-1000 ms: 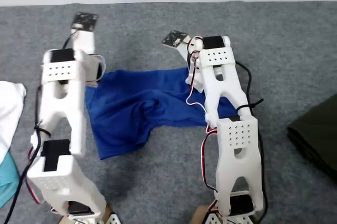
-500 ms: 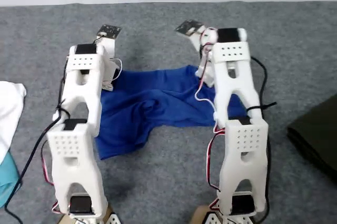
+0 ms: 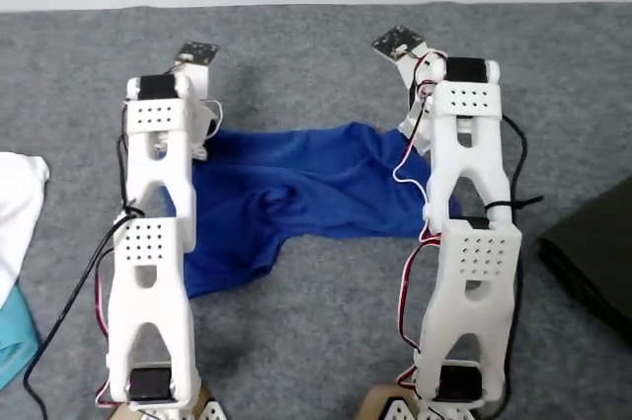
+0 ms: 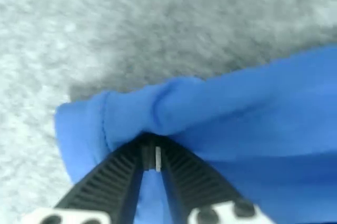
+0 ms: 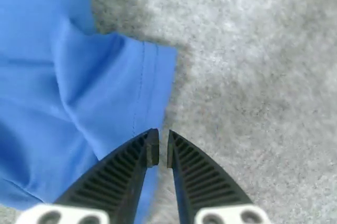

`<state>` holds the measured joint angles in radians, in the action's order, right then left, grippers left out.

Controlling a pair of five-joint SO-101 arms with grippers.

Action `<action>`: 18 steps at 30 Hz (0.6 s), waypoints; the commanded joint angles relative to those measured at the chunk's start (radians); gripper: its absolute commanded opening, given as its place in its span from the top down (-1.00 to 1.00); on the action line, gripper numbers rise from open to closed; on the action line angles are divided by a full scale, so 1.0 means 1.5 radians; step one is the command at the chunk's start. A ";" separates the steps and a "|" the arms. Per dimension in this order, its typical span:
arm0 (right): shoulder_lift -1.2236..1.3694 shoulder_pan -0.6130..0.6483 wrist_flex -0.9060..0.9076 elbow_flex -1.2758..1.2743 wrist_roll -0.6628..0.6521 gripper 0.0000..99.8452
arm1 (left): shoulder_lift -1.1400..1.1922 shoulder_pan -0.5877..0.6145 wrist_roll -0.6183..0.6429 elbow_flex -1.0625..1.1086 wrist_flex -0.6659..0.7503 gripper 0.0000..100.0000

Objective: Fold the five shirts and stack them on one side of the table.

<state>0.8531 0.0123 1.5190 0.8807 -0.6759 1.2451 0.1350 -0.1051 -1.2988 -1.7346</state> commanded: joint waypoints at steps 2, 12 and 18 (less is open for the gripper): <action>-0.025 -0.005 -0.005 0.035 0.009 0.91 | 0.001 0.031 -0.005 -0.053 -0.011 0.99; -0.025 0.028 0.005 0.035 0.011 0.91 | -0.055 0.033 -0.003 -0.050 -0.012 0.99; -0.019 0.030 -0.016 0.035 0.012 0.91 | -0.146 -0.003 -0.003 -0.049 -0.012 0.99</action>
<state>0.8531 0.0506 1.5190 0.8807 -0.6667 1.1561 0.1611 -0.1097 -1.3341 -1.7315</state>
